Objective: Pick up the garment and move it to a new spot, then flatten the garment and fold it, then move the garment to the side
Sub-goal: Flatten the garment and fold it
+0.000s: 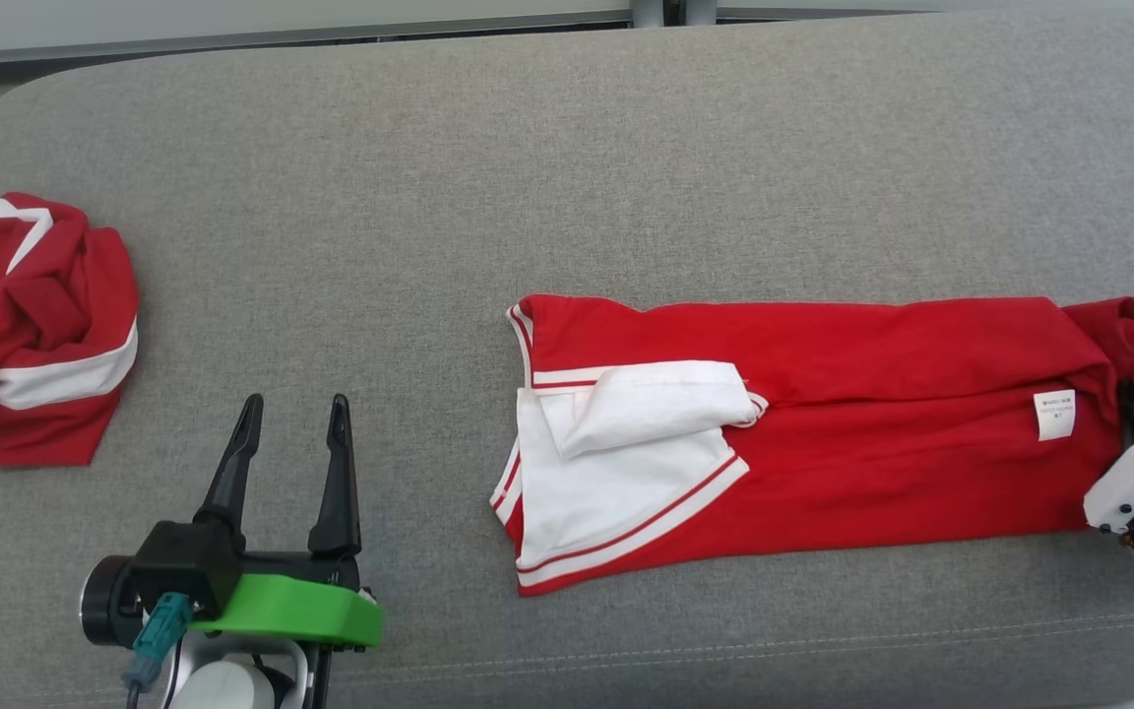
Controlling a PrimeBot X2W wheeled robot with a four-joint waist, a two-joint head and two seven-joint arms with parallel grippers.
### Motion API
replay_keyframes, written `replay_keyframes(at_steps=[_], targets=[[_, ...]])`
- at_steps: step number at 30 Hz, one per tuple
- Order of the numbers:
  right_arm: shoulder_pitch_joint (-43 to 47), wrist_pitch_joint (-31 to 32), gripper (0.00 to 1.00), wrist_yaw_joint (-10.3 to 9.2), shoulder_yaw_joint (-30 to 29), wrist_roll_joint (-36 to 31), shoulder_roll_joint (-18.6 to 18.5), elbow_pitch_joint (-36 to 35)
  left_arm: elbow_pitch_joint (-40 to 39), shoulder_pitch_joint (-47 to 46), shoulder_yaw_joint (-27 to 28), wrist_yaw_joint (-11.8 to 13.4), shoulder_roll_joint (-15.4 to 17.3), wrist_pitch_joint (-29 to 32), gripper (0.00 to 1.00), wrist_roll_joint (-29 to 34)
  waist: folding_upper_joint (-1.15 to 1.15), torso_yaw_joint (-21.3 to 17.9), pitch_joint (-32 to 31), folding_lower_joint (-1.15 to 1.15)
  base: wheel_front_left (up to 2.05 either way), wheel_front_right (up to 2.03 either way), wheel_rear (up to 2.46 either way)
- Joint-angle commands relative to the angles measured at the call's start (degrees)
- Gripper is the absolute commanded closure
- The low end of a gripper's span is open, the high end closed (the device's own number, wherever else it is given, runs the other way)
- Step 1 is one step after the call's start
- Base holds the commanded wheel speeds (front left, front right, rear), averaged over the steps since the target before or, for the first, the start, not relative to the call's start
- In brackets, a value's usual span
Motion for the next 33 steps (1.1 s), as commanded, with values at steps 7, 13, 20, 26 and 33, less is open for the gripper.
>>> replay_keyframes(at_steps=[7, 13, 20, 26, 33], targets=[[0.4, -0.8, 1.00, -0.08, 2.8, -0.4, 3.6, -8.3, 0.2, 1.0, 0.5, -0.1, -0.3, 0.0, 0.00, 0.8, 0.00, -1.3, -1.8, 0.00, 0.00, 0.00, 0.00], [3.0, 1.7, 1.00, -0.08, 7.5, -0.7, 6.9, -21.5, 0.4, 1.2, 0.4, -0.4, -0.4, 0.0, 0.00, 0.9, 0.00, -1.5, -2.6, 0.00, 0.00, 0.00, 0.00], [6.4, 6.5, 1.00, -0.07, 12.3, -1.1, 12.4, -34.9, 0.9, 1.2, -0.1, -0.9, -1.0, 0.0, 0.00, 1.1, 0.00, -0.2, -3.1, 0.00, 0.00, 0.00, 0.00], [5.3, 8.6, 1.00, -0.06, 16.0, -1.7, 18.7, -36.4, 1.5, 0.6, -0.5, -1.6, -1.7, 0.0, 0.00, 1.3, 0.00, 1.4, -3.1, 0.00, 0.00, 0.00, 0.00], [0.4, 6.4, 1.00, -0.06, 20.3, -1.9, 23.0, -27.6, 2.0, -0.4, -1.0, -2.4, -2.3, 0.0, 0.00, 1.6, 0.00, 4.2, -2.5, 0.00, 0.00, 0.00, 0.00]])
